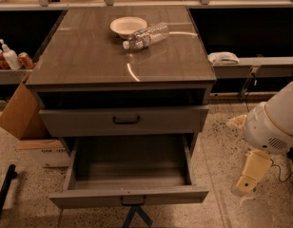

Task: Close middle drawer

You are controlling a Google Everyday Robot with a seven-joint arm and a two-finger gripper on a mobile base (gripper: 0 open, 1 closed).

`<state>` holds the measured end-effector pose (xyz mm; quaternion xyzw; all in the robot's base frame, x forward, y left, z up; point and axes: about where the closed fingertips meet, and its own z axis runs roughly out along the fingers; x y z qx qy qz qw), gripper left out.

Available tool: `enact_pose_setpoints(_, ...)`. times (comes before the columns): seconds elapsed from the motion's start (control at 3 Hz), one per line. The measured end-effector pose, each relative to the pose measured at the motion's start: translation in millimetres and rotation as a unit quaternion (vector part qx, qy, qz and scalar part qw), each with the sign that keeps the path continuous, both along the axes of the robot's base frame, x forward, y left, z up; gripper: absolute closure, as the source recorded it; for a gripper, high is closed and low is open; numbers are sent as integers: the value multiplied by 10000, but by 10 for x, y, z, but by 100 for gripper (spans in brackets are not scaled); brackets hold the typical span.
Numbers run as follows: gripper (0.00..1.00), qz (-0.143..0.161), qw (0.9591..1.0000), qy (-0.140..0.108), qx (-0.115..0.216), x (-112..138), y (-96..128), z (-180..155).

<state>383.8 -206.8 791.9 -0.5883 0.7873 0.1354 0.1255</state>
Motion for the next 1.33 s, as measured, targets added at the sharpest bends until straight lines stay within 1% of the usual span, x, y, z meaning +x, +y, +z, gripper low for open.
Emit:
enact_pose_setpoints(0.33,0,133,9997,90,188,-43,71,-318)
enact_pose_setpoints(0.67,0,272,9980,316,477,-120,228,-836)
enact_pose_setpoints(1.0,0,334,9953,612,675,-216,372,-1300)
enact_pose_setpoints(1.33,0,334,9953,612,675,-216,372,-1300)
